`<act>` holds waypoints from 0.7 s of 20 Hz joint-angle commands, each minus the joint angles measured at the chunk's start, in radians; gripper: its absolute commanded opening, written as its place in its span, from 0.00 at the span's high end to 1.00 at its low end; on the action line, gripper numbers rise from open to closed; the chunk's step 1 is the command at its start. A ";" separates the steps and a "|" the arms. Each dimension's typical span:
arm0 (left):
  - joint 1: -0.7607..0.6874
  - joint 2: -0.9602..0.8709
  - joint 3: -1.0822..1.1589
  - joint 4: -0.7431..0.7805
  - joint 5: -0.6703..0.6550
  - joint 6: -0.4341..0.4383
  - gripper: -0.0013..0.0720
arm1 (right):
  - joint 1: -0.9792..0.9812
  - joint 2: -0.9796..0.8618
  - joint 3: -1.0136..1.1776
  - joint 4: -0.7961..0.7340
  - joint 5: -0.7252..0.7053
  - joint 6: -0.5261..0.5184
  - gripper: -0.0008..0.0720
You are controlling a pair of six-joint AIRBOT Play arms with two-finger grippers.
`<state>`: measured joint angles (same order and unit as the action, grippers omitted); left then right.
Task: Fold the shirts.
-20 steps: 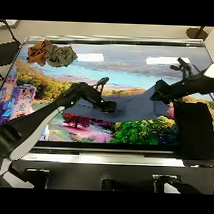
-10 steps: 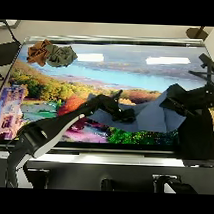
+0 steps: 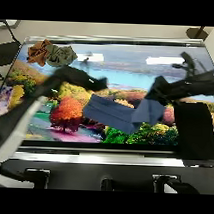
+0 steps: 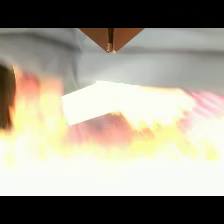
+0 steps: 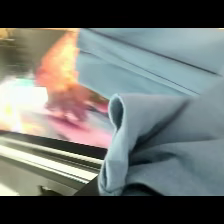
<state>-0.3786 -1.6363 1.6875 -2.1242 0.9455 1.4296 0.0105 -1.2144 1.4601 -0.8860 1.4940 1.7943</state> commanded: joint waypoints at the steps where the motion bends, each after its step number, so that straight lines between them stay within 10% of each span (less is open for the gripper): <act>1: 0.188 0.212 0.001 0.107 0.031 0.029 0.95 | 0.124 -0.148 0.001 0.132 -0.201 -0.029 0.94; 10: 0.293 0.476 0.000 0.110 0.160 0.082 0.95 | 0.339 -0.531 0.001 0.370 -0.539 -0.055 0.89; 12: 0.277 0.489 0.000 0.111 0.160 0.082 0.95 | 0.349 -0.558 0.001 0.435 -0.553 -0.093 0.14; 14: 0.271 0.485 0.000 0.140 0.160 0.113 0.95 | 0.328 -0.548 0.002 0.435 -0.500 -0.138 0.05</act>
<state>-0.1017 -1.1706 1.6875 -2.0125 1.0973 1.5150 0.3382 -1.7336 1.4609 -0.5140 0.9985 1.7096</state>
